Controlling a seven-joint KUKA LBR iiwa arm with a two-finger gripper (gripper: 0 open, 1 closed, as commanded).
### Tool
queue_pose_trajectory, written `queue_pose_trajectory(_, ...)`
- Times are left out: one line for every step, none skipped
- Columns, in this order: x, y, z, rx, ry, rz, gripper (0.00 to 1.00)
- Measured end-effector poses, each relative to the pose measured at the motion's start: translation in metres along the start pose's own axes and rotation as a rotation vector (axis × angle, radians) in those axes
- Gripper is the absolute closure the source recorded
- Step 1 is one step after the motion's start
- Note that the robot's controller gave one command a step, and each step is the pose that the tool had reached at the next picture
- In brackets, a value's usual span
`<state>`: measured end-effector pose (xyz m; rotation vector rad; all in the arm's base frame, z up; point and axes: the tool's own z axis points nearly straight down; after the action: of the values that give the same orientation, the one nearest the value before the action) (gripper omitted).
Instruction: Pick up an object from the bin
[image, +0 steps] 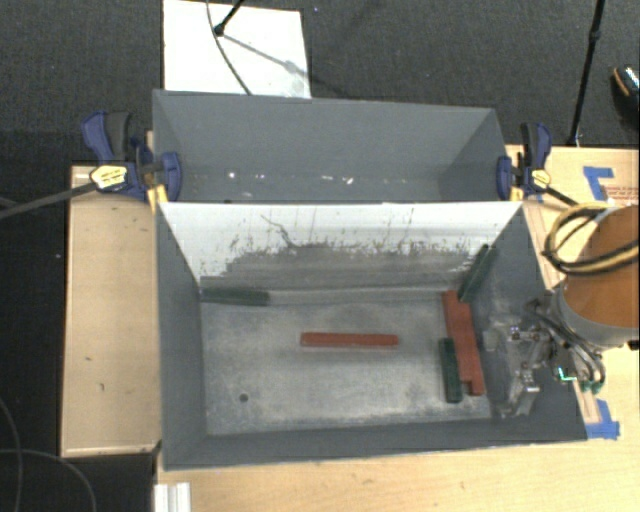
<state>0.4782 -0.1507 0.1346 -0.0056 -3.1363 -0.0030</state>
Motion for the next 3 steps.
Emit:
queue_pose_trajectory(-0.027,0.099,0.067,-0.003,-0.003,0.149,0.00)
queue_pose_trajectory(-0.093,0.179,0.061,-0.003,-0.014,0.181,0.00)
queue_pose_trajectory(-0.090,0.172,0.061,0.001,-0.007,0.182,1.00)
